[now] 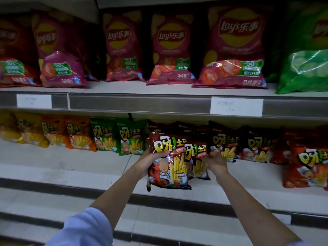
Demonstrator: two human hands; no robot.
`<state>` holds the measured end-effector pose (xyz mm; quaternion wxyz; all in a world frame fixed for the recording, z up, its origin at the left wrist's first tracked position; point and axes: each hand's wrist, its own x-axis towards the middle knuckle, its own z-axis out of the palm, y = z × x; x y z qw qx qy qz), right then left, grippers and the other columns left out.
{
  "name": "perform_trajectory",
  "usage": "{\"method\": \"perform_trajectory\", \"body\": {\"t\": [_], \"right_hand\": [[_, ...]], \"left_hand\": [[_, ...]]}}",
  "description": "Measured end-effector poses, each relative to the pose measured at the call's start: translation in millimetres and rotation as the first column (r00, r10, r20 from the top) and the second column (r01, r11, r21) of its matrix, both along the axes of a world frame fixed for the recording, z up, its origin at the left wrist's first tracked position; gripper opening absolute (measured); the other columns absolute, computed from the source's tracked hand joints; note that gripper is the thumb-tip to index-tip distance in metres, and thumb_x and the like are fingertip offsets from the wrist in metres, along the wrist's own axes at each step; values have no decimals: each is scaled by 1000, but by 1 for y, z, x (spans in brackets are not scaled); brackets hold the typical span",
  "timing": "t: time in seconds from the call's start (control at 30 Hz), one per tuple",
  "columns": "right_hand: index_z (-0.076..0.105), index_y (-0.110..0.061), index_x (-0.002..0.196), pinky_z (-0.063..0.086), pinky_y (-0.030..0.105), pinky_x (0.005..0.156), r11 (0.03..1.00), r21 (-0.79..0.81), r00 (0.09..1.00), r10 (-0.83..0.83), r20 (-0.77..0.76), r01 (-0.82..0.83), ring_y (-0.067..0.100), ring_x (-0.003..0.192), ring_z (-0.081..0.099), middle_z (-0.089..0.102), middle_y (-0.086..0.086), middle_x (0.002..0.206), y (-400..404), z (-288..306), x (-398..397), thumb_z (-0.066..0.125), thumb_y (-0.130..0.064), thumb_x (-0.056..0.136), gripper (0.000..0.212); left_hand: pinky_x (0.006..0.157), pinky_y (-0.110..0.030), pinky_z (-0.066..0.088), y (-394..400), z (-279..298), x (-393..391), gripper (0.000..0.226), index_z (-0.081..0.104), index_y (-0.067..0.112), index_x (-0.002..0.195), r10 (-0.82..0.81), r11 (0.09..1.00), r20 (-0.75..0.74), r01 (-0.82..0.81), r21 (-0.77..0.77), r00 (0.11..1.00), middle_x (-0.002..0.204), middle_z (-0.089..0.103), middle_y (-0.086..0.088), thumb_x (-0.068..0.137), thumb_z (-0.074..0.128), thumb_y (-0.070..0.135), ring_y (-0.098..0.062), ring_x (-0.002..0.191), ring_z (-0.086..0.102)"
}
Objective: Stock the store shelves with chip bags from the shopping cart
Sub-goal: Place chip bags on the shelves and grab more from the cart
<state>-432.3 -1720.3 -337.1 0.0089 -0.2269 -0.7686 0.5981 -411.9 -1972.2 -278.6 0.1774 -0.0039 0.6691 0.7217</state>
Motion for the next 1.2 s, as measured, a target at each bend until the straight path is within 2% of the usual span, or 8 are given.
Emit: {"method": "perform_trajectory", "body": {"t": [0.17,0.3,0.47,0.53,0.67,0.83,1.03,1.2], "right_hand": [[62,-8,121,50,38,92,975,-156,986,152,-68,-161,23,110,59,62,9,120,-11,39,43,62,-37,92,41],[56,-21,129,47,46,101,920,-173,936,351,-38,-352,21,119,56,60,3,129,-16,57,80,57,-68,74,72],[45,-29,129,50,42,90,823,-267,854,521,0,-502,17,116,54,58,-4,124,-16,76,128,64,-59,69,69],[45,-33,124,47,42,96,839,-207,858,513,-3,-503,15,115,54,58,-7,123,-9,78,142,68,-54,70,62],[55,-37,114,49,17,77,853,-165,868,484,-109,-496,2,99,66,68,-10,116,12,76,163,71,-34,83,35],[58,-35,119,51,27,86,861,-196,883,457,-104,-469,10,103,67,70,-6,116,48,64,160,76,-37,77,46],[47,-25,130,46,19,73,937,-167,947,283,-152,-307,3,95,60,63,-2,123,102,53,104,78,-23,79,60],[37,-13,139,39,24,80,959,-203,973,167,-160,-198,12,104,49,55,-4,108,135,39,50,73,-6,83,67]], "left_hand": [[77,-29,53,7,8,21,51,51,22,119,-15,1000,13,14,7,1000,110,67,0,76,78,23,-13,95,64],[102,-46,46,10,4,39,110,38,22,142,-34,999,4,34,-5,999,137,54,-6,49,92,48,-25,121,56],[103,-46,46,30,12,69,95,50,22,133,-108,994,-26,108,0,994,125,64,-1,50,90,46,-22,116,60],[97,-41,50,46,13,78,85,51,23,130,-143,990,-6,143,9,990,124,65,-2,56,89,44,-19,112,62],[74,-25,54,84,8,95,54,54,24,121,-182,983,26,182,12,983,113,68,2,74,79,32,-11,99,65],[102,-46,47,118,-12,87,104,41,26,141,-181,983,10,181,-11,983,132,60,1,53,90,53,-20,120,58],[107,-44,41,167,-5,53,88,44,20,127,-58,997,2,58,-58,998,126,58,1,58,85,54,-18,117,55],[100,-34,42,191,-11,24,51,52,17,124,89,994,41,-87,-67,995,112,60,4,80,76,27,-8,100,55]]}}
